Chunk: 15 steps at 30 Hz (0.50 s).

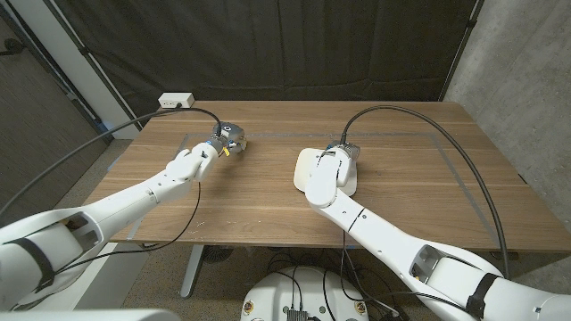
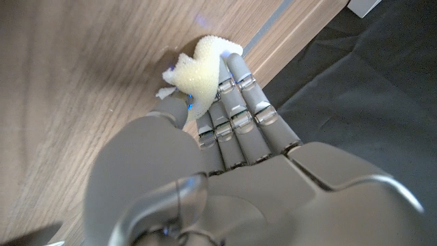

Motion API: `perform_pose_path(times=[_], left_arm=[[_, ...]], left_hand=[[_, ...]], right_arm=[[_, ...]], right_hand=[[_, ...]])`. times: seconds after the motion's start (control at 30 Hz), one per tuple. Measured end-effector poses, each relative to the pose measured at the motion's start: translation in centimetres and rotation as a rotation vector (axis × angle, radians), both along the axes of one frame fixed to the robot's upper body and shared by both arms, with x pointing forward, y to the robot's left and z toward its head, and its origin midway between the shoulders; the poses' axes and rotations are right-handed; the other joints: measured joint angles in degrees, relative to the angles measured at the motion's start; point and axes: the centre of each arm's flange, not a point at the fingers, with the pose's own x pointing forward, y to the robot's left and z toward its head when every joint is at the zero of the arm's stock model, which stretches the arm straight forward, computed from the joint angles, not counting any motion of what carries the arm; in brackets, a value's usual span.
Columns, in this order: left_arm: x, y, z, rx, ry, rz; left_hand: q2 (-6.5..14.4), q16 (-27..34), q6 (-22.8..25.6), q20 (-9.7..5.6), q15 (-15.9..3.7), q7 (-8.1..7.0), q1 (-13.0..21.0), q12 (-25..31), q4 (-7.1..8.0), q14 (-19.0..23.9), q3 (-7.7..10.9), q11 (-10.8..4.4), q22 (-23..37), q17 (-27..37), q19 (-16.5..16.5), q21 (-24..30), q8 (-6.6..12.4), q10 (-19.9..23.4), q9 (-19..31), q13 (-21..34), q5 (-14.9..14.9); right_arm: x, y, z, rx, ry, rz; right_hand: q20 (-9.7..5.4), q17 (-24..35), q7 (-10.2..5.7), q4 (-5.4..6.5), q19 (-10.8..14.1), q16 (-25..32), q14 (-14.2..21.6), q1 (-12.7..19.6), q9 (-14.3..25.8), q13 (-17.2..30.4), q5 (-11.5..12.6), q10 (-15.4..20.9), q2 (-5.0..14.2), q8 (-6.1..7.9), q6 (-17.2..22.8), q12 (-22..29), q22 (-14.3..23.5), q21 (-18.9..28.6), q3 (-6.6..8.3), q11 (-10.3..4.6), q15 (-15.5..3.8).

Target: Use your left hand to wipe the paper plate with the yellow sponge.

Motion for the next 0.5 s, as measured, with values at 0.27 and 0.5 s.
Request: perform_pose_path(times=[0.27, 0.5], left_arm=[[-1.2, -0.1, 0.2, -0.031, -0.108, -0.098], [-3.1, -1.1, 0.9, -0.08, -0.237, -0.273]], left_hand=[[-0.5, 0.4, 1.1, 0.21, -0.62, -0.5, 0.5, 0.8, 0.0, 1.0, -0.01, -0.59, 0.3, 1.0, -1.1, 0.8, 0.81, 0.6, 0.6, 1.1, -0.1], [-1.0, 0.4, 1.9, 0.53, -0.93, -0.92, 1.0, 1.3, 0.01, 1.7, -0.02, -0.92, 0.3, 1.5, -1.6, 1.2, 1.03, 1.1, 0.3, 1.8, -0.2]], right_arm=[[-0.1, 0.0, -0.1, -0.001, 0.005, 0.001], [-0.2, 0.2, -0.2, -0.001, 0.008, 0.001]], right_hand=[[0.31, 0.0, 0.01, 0.0, -0.3, 0.0, 0.0, 0.0, 0.0, 0.0, 0.0, 0.0, -0.01, -0.11, 0.0, 0.0, 0.0, 0.0, 0.0, -0.01, 0.0], [0.31, 0.0, 0.1, 0.0, -0.3, 0.0, 0.0, -0.2, 0.0, 0.0, 0.0, 0.0, -0.23, -0.22, -0.1, 0.0, 0.0, 0.0, 0.0, -0.02, 0.0]])
